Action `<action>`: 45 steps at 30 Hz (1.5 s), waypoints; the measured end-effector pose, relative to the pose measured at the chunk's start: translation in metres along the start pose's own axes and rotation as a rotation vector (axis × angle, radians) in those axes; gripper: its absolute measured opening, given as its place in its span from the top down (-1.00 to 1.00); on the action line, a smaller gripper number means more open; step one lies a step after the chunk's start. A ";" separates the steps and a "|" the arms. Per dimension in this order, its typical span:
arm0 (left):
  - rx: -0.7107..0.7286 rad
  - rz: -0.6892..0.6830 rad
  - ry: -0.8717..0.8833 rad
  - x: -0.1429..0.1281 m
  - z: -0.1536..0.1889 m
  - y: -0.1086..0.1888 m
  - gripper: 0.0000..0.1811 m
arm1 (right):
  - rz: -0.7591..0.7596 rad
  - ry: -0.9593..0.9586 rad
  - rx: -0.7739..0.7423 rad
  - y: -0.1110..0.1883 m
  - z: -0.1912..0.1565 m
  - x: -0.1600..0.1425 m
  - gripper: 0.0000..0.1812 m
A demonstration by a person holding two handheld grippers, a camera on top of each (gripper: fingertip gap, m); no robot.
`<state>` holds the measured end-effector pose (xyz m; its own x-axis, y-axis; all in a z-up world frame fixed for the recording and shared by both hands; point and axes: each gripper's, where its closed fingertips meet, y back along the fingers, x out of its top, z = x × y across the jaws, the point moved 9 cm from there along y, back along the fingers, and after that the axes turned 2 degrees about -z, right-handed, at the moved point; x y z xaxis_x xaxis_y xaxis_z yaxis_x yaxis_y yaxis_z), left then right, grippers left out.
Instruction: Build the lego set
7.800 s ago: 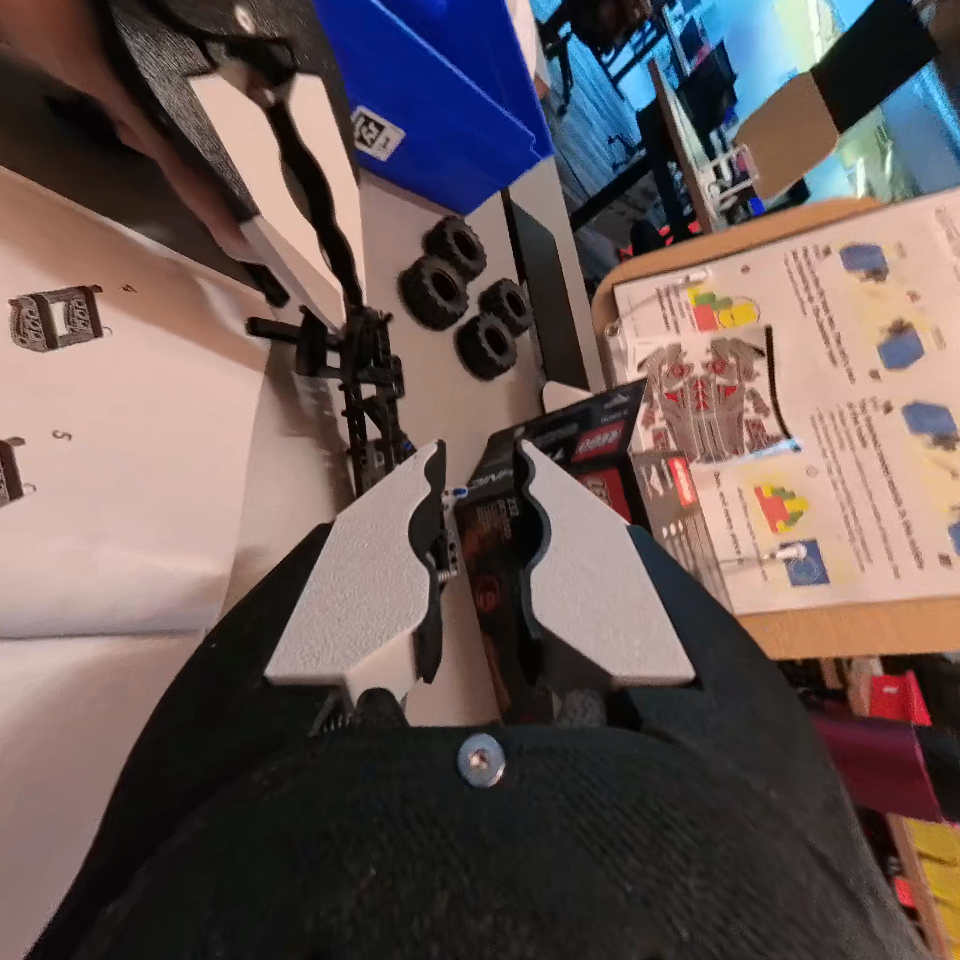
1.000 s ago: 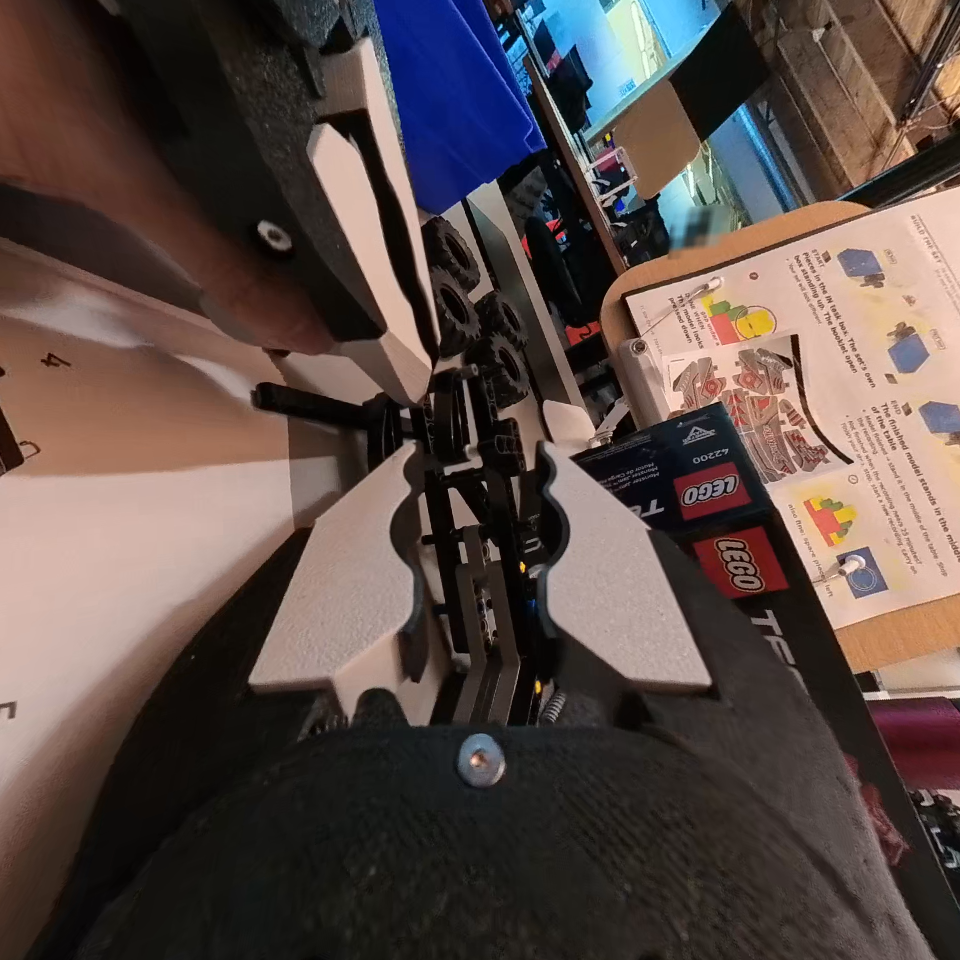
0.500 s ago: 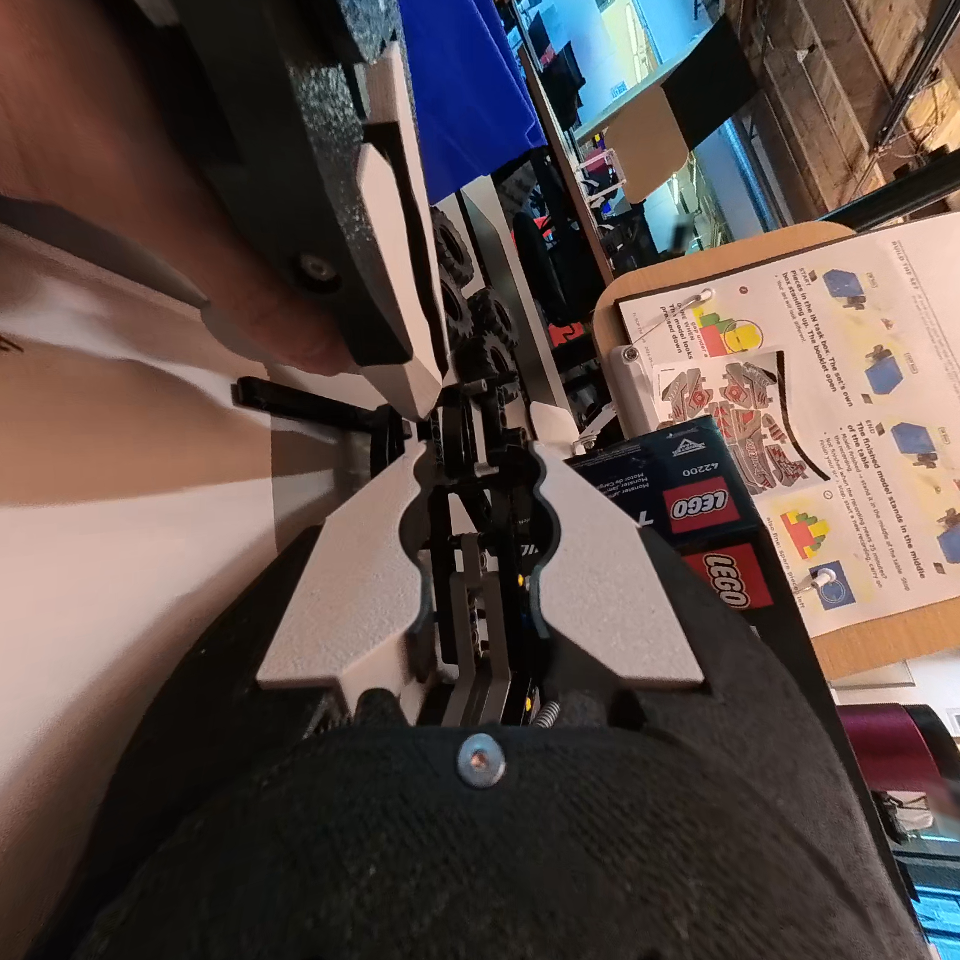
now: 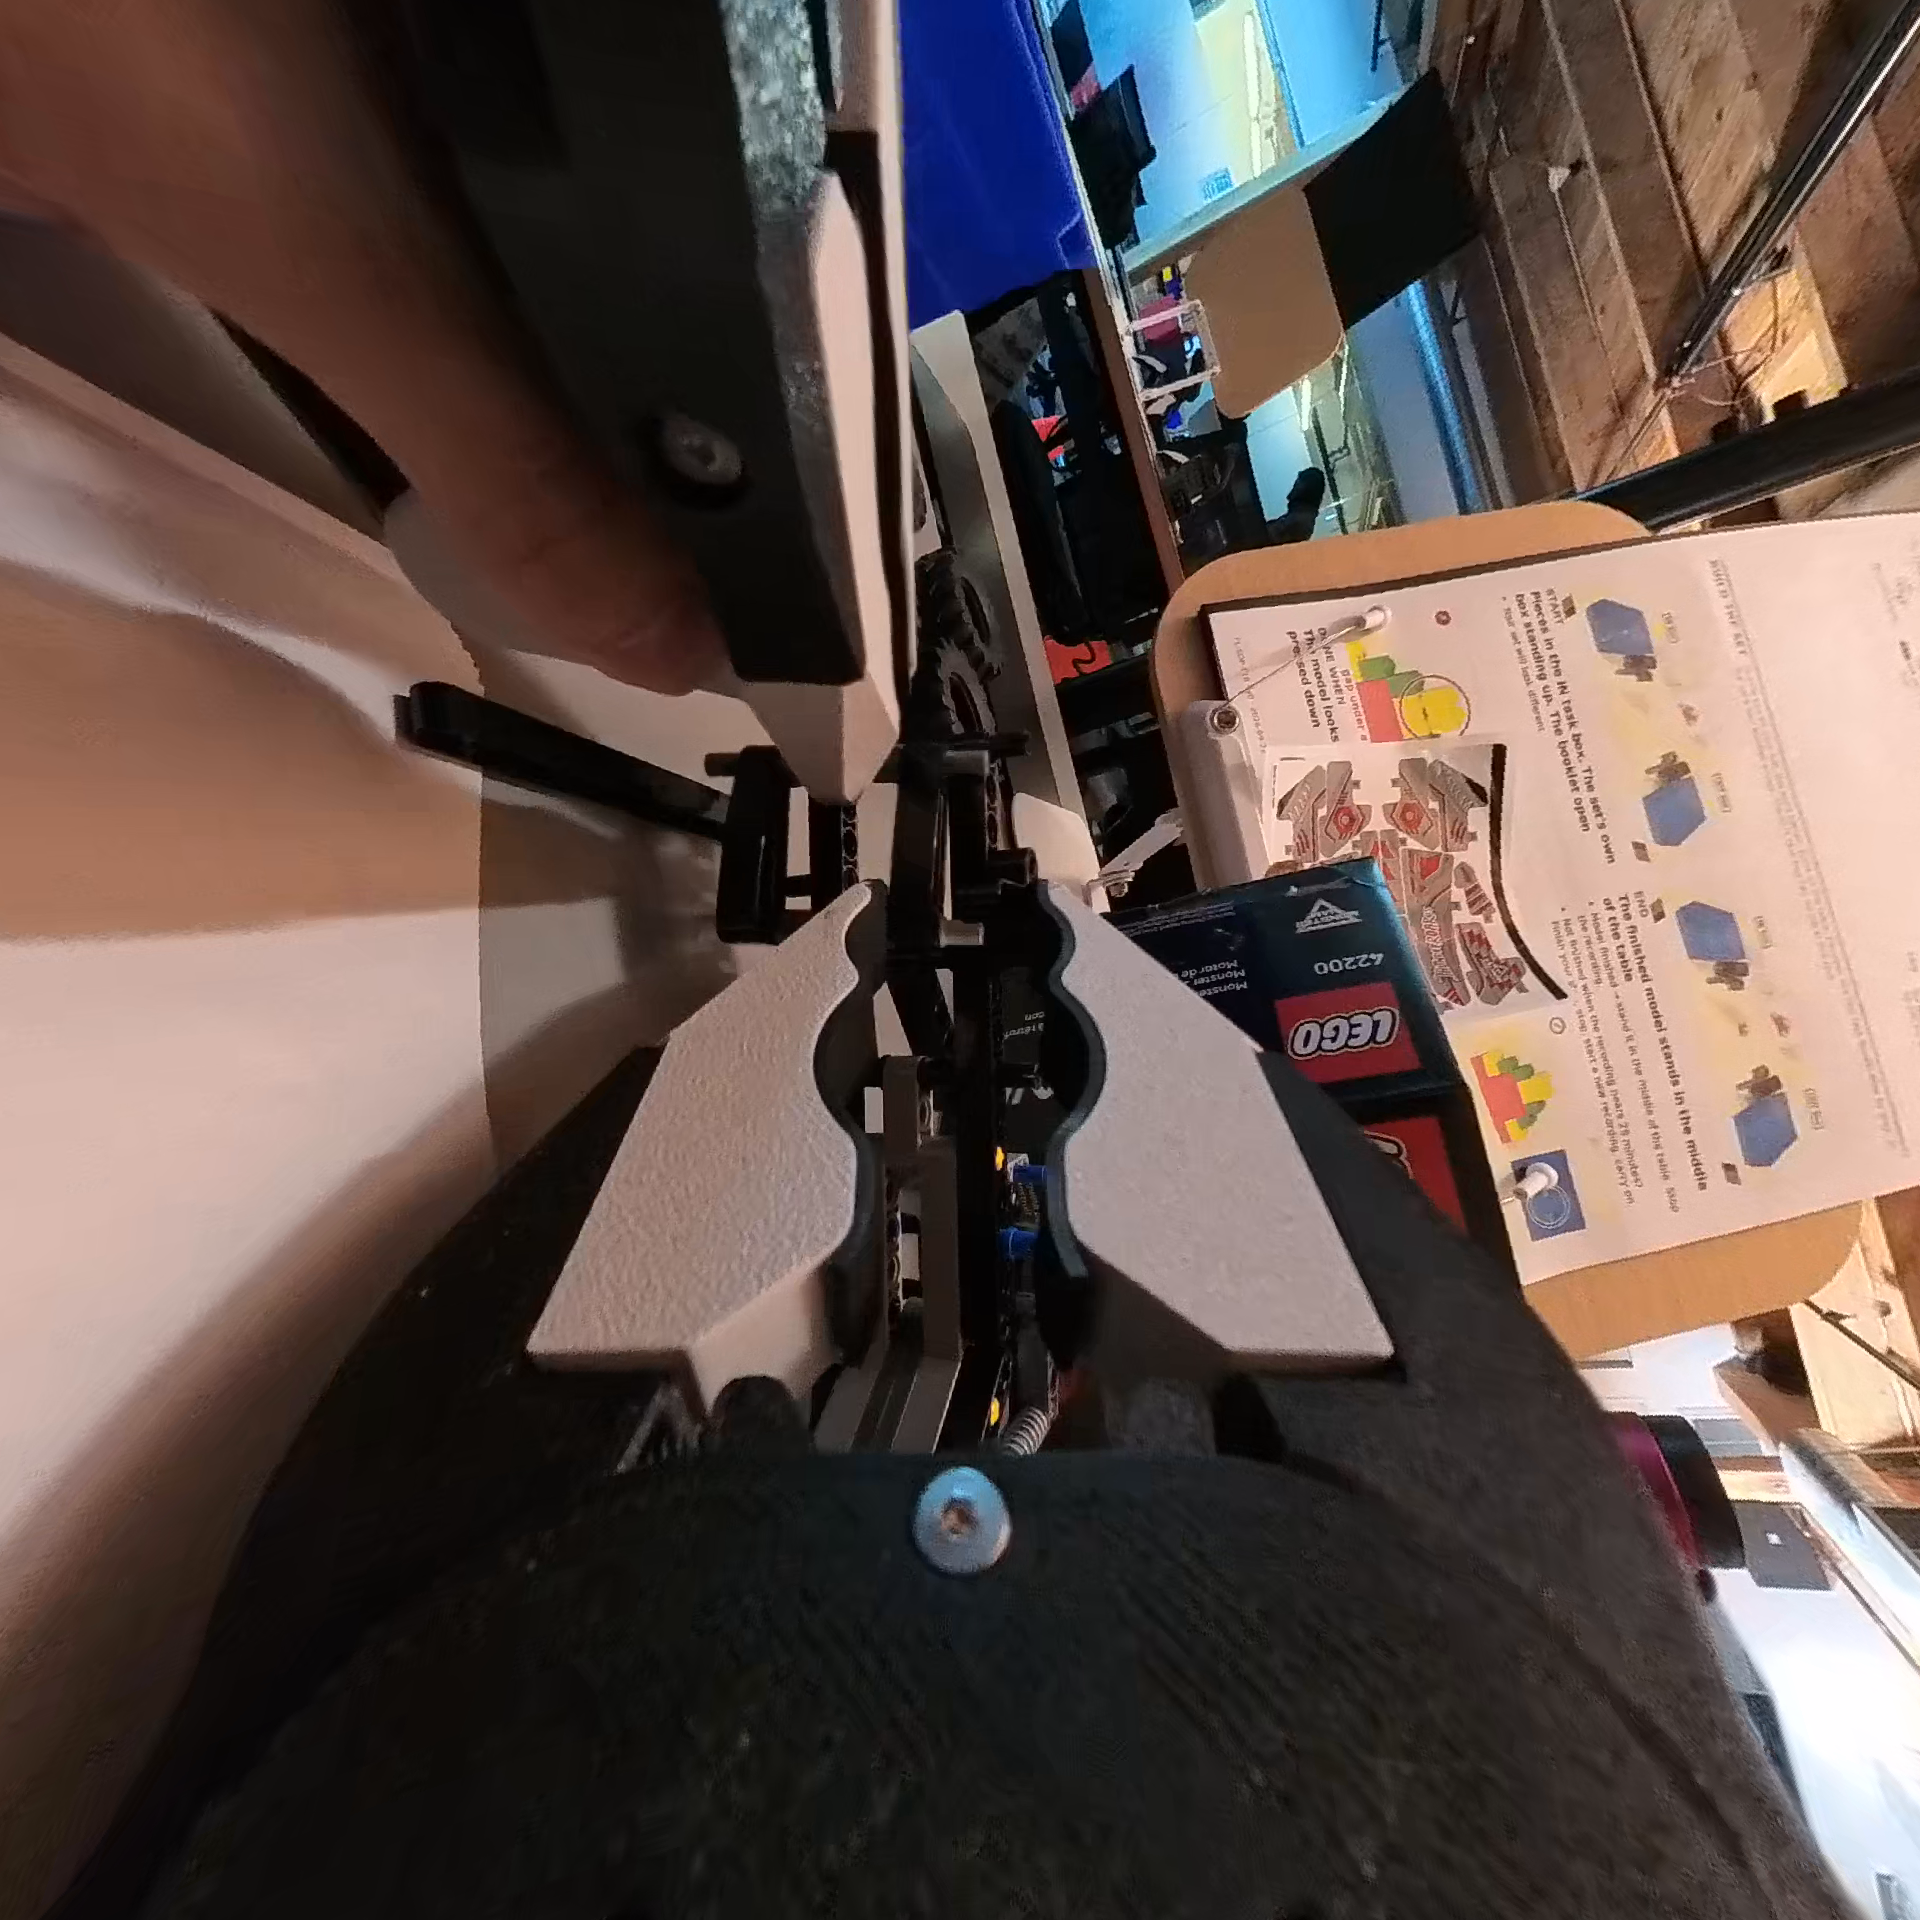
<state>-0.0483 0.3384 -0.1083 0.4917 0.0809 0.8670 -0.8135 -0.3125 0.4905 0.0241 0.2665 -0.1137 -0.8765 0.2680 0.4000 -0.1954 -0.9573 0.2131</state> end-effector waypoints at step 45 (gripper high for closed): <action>0.344 0.266 -1.496 -0.019 0.036 0.011 0.93 | 0.179 -0.001 0.065 0.019 -0.002 -0.011 0.79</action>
<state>-0.0554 0.2997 -0.1230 0.3714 -0.9269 -0.0534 -0.9194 -0.3752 0.1180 0.0292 0.2454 -0.1162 -0.8941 0.0940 0.4379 -0.0073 -0.9807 0.1955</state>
